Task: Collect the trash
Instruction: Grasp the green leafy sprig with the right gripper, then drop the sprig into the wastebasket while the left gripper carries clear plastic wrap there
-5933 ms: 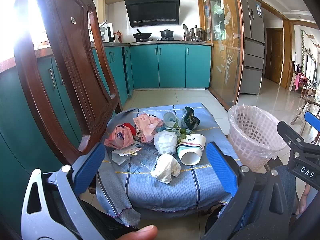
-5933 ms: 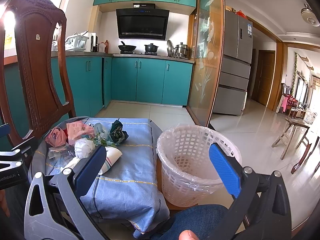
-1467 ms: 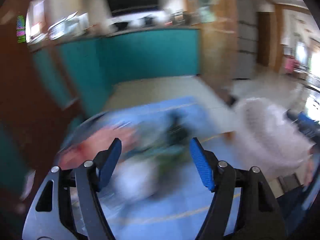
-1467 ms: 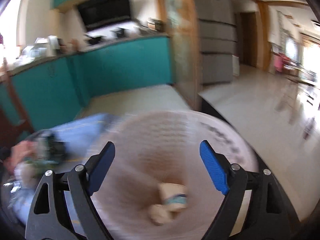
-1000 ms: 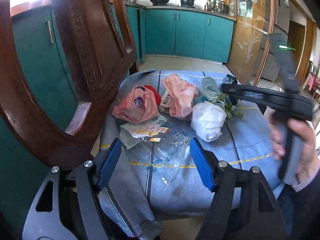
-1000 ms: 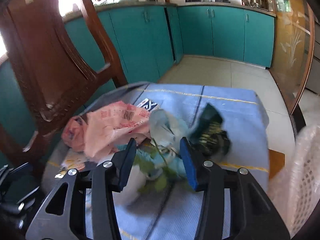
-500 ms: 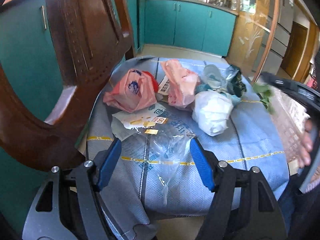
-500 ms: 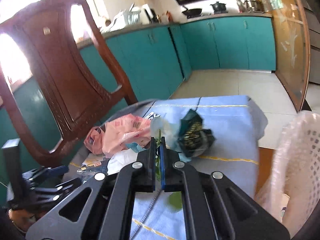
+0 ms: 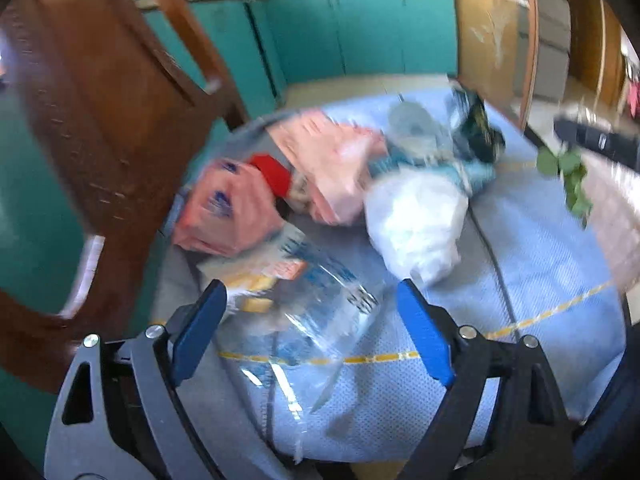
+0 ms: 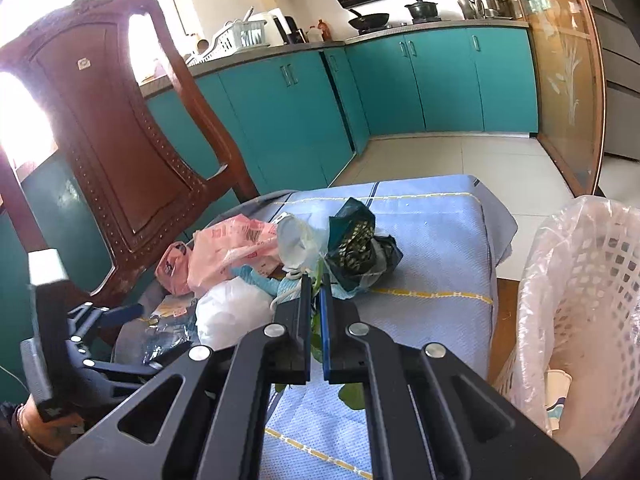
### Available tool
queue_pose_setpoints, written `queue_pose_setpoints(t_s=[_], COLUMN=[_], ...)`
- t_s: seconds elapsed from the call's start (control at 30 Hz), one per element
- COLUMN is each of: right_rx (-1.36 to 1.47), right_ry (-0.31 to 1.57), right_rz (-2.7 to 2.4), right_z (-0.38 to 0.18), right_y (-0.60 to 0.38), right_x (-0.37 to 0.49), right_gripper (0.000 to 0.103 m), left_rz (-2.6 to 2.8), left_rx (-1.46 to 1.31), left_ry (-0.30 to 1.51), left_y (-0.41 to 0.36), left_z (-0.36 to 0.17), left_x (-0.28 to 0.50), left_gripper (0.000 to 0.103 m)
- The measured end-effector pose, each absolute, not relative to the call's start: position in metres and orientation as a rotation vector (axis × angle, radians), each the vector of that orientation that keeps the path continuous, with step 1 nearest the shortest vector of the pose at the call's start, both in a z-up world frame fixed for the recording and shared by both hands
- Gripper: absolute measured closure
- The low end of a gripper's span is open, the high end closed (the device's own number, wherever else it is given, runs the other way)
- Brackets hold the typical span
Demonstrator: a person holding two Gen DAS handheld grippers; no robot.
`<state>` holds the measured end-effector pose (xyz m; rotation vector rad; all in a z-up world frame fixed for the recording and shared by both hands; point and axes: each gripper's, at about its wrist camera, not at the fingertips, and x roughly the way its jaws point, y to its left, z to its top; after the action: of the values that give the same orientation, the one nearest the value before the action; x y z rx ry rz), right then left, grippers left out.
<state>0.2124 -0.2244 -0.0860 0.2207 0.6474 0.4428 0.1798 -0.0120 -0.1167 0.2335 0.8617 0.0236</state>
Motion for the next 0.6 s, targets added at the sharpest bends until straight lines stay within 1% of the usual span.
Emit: queue_pose_setpoints(t_s=[0.07, 0.1, 0.13, 0.17, 0.2, 0.33, 0.5, 0.6], right_rx=[0.217, 0.219, 0.220, 0.220, 0.221, 0.216, 0.201, 0.190], right_ry=[0.649, 0.651, 0.652, 0.654, 0.656, 0.660, 0.659, 0.664], right_rz=[0.444, 0.446, 0.446, 0.444, 0.443, 0.440, 0.443, 0.437], right_z=[-0.087, -0.087, -0.088, -0.088, -0.089, -0.092, -0.092, -0.094], right_y=[-0.223, -0.223, -0.223, -0.224, -0.224, -0.223, -0.220, -0.218], right_x=[0.212, 0.211, 0.212, 0.212, 0.212, 0.212, 0.210, 0.207], right_gripper=[0.098, 0.098, 0.098, 0.098, 0.098, 0.098, 0.098, 0.098], left_rz=[0.026, 0.022, 0.005, -0.002, -0.004, -0.038, -0.083, -0.094], left_rx=[0.256, 0.261, 0.258, 0.248, 0.239, 0.211, 0.162, 0.153], left_ry=[0.881, 0.889, 0.904, 0.906, 0.906, 0.881, 0.824, 0.755], left_y=[-0.016, -0.016, -0.016, -0.015, -0.014, -0.008, 0.002, 0.006], left_z=[-0.127, -0.129, -0.133, -0.133, -0.133, -0.129, -0.111, -0.094], left_x=[0.184, 0.186, 0.187, 0.187, 0.187, 0.177, 0.152, 0.135], left_gripper=[0.024, 0.037, 0.048, 0.052, 0.060, 0.078, 0.080, 0.081])
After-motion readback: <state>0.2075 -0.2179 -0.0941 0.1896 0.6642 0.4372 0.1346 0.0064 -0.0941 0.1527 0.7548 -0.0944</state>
